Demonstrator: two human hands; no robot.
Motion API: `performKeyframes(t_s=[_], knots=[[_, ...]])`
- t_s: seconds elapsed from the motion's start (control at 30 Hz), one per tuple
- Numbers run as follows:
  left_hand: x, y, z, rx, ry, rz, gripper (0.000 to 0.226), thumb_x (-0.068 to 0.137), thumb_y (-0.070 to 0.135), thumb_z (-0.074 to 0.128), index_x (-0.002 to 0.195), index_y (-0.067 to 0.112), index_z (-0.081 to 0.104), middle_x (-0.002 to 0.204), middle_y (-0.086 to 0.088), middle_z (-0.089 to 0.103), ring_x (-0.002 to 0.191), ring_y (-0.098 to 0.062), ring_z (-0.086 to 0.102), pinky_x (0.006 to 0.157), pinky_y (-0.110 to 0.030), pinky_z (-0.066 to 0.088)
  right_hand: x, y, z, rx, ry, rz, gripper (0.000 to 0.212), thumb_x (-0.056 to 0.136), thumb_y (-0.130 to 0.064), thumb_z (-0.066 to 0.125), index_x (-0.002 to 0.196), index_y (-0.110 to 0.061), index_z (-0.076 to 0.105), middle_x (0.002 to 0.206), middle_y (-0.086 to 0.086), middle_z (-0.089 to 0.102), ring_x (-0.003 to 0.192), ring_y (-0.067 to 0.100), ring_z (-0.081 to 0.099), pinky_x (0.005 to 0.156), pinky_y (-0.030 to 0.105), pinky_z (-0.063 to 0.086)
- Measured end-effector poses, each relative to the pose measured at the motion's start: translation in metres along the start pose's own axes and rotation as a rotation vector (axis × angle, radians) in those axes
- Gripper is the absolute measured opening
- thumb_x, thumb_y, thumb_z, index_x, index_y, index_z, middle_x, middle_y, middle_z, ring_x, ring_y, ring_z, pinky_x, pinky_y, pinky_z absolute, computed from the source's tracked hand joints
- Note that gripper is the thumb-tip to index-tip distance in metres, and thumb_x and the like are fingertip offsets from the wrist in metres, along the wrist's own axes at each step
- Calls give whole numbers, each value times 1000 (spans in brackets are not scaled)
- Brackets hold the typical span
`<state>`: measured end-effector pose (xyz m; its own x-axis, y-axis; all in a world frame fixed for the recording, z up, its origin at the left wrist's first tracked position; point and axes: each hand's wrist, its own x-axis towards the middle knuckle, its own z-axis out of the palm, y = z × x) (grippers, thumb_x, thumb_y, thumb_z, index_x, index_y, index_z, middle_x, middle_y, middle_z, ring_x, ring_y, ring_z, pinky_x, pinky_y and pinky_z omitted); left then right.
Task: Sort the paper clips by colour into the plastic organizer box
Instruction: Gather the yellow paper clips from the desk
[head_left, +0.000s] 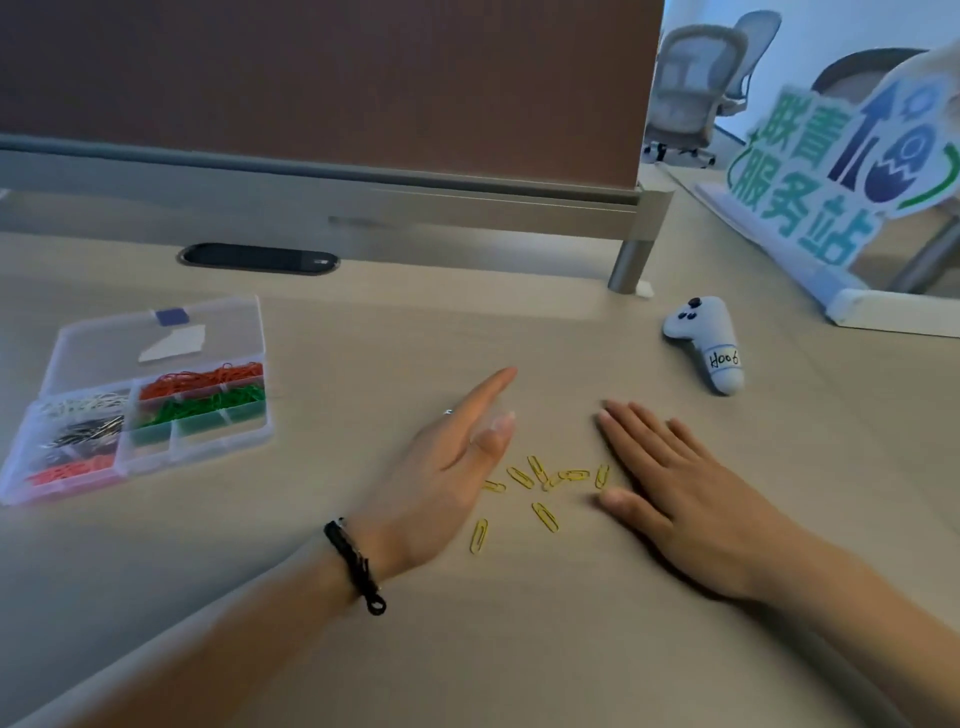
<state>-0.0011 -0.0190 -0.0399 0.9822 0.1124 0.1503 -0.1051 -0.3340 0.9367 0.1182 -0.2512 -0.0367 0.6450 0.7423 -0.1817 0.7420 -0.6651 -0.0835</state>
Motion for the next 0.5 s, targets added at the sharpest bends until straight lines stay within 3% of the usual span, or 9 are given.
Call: performKeyframes(t_s=[0.1,0.2,0.3,0.37,0.5], knots=[[9,-4,8,-136,-42,14,62,95,62,40,149,33,36,152,16,41,140,4,32,119,-29,24,5,-37,6,26,23,-114,85,87,-77,-2,157,-30,-16,163,-15,-22,145,0,-29,124,35,-6],[5,-16,-20,-128,-51,20,74,85,78,41,147,37,38,153,12,42,144,-5,31,121,-35,20,9,-68,4,63,8,-257,85,90,-75,5,158,-26,-11,164,-12,-19,147,1,-26,123,33,-9],[-21,-19,-61,522,-168,158,100,76,90,26,157,36,4,163,21,3,149,2,-2,121,-24,-2,5,-48,-7,46,30,-257,84,90,-76,7,156,-30,-17,162,-15,-24,145,-1,-28,123,33,-10],[-44,-20,-78,952,-273,253,114,73,93,20,156,21,-11,163,12,-14,148,-3,-16,120,-30,-10,-2,-25,-10,-74,15,-182,83,88,-77,2,153,-33,-25,159,-16,-32,143,0,-33,123,36,-10],[-48,-26,-72,1180,-388,179,108,79,91,11,155,19,-17,162,4,-23,147,-9,-25,119,-49,-9,1,-35,-1,-143,-41,-210,82,87,-77,-4,151,-32,-29,159,-12,-35,142,3,-36,122,39,-12]])
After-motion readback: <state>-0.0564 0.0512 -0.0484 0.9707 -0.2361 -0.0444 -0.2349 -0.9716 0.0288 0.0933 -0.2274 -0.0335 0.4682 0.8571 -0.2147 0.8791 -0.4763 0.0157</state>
